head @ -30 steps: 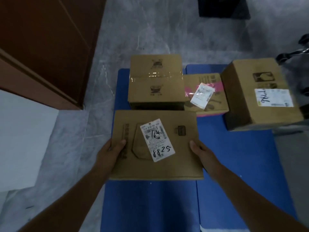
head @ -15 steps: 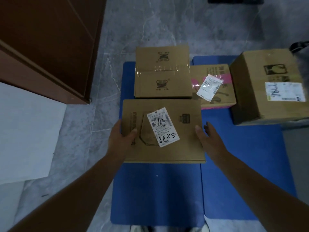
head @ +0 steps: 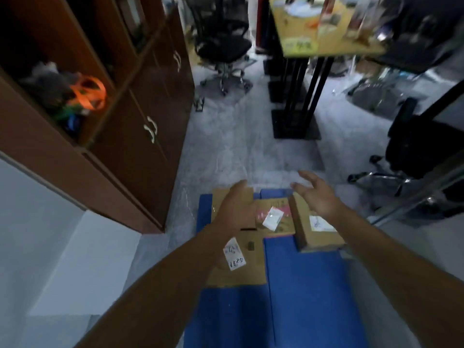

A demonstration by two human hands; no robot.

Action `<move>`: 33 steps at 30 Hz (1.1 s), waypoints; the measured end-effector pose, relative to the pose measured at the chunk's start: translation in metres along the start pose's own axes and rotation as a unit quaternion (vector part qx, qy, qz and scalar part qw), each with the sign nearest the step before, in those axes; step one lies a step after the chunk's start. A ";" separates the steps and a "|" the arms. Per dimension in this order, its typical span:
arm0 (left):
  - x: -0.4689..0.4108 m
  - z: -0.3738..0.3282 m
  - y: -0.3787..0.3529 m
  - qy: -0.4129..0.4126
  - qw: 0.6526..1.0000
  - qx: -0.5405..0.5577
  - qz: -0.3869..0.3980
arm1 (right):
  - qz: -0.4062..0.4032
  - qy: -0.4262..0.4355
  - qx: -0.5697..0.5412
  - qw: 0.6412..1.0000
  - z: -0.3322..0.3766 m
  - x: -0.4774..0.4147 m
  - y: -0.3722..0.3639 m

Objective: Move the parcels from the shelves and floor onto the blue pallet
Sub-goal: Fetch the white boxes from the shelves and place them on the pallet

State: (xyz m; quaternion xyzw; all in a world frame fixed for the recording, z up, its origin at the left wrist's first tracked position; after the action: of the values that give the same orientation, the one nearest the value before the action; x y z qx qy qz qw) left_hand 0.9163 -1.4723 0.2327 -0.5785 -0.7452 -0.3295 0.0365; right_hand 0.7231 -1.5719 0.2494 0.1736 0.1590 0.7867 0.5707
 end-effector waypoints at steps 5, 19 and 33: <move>0.080 -0.134 0.024 -0.181 0.975 -0.130 0.004 | -0.034 0.070 0.031 0.997 0.121 0.049 0.103; 0.222 -0.284 -0.035 -0.456 0.834 -0.282 0.135 | -0.245 -0.026 0.126 0.961 0.183 0.288 0.246; 0.577 -0.193 -0.163 -0.657 0.556 -0.305 0.408 | -0.531 -0.325 0.173 0.764 0.196 0.766 0.169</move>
State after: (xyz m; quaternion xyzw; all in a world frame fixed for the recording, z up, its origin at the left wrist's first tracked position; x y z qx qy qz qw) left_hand 0.5198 -1.1102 0.5616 -0.8533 -0.1019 -0.0151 -0.5112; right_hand 0.4492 -0.8819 0.5694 0.4020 0.1640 0.2140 0.8750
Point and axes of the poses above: each hand's wrist, its own x-axis away from the middle knuckle, its own y-axis out of the back of the hand, z = x × y, the point moved 2 cm from there along -x, towards the middle knuckle, and after that the axes turned 11 degrees about y, right-handed, at the moved point
